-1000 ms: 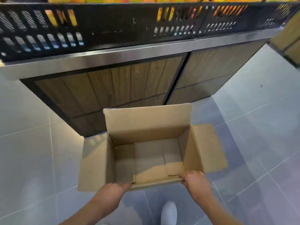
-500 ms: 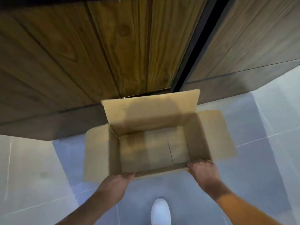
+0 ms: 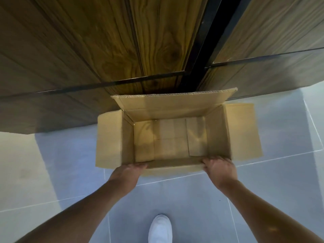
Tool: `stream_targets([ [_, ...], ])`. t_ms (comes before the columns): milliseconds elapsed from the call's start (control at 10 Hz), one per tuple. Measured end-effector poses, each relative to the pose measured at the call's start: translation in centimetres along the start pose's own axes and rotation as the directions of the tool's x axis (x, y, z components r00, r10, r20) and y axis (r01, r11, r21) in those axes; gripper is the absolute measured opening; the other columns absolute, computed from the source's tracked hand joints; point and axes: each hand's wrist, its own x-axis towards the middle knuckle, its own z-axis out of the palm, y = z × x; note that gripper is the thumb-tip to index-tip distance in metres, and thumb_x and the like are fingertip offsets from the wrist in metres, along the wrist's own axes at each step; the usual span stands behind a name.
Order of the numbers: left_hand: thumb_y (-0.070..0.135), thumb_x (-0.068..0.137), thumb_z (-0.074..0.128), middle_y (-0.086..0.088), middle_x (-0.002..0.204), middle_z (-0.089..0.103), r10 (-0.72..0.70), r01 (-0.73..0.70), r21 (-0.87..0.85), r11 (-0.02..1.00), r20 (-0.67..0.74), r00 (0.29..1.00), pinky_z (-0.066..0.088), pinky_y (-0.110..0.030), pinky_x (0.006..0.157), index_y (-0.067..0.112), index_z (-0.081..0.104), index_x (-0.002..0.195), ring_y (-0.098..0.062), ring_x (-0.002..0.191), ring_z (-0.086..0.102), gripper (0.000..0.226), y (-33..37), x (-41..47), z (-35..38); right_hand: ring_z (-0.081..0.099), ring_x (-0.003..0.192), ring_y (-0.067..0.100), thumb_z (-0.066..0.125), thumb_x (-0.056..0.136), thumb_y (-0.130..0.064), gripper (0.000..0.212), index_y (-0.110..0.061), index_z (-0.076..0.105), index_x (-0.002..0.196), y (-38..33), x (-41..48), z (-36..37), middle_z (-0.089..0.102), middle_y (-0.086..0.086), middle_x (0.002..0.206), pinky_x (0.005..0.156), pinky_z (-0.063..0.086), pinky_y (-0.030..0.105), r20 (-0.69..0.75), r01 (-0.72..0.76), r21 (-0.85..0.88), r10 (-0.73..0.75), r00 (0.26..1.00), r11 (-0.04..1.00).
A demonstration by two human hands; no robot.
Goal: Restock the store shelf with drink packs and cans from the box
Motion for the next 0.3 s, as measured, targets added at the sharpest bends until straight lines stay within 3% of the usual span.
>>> stream_targets([
  [100, 0.015, 0.097, 0.042, 0.004, 0.142, 0.054, 0.027, -0.024, 0.051, 0.998, -0.071, 0.997, 0.053, -0.036, 0.094, 0.031, 0.035, 0.149, -0.021, 0.12, 0.059, 0.055, 1.4, -0.7, -0.6, 0.049, 0.13, 0.013, 0.045, 0.099, -0.038, 0.039, -0.035, 0.047, 0.138, -0.3, -0.7, -0.3, 0.057, -0.011, 0.136, 0.109, 0.033, 0.031, 0.073, 0.038, 0.028, -0.04, 0.997, 0.999],
  [200, 0.026, 0.101, 0.042, 0.001, 0.159, 0.033, 0.005, -0.004, 0.012, 1.0, -0.098, 0.995, 0.036, -0.032, 0.112, 0.021, 0.027, 0.154, -0.017, 0.146, 0.031, 0.055, 2.4, -2.5, -2.8, 0.04, 0.138, 0.017, 0.052, 0.095, -0.039, 0.055, -0.027, 0.037, 0.147, -1.1, -2.6, -3.0, 0.048, -0.005, 0.146, 0.114, 0.03, 0.032, 0.088, 0.096, 0.064, -0.102, 0.991, 0.993],
  [300, 0.033, 0.101, 0.041, -0.003, 0.163, 0.024, -0.02, 0.024, 0.016, 1.0, -0.196, 0.98, 0.02, -0.031, 0.12, 0.016, 0.022, 0.155, -0.018, 0.15, 0.019, 0.06, 2.5, -4.8, -5.6, 0.034, 0.143, 0.02, 0.053, 0.095, -0.045, 0.069, -0.021, 0.026, 0.154, -2.8, -4.5, -7.1, 0.038, -0.001, 0.155, 0.116, 0.03, 0.034, 0.033, 0.167, 0.129, -0.173, 0.984, 0.977],
])
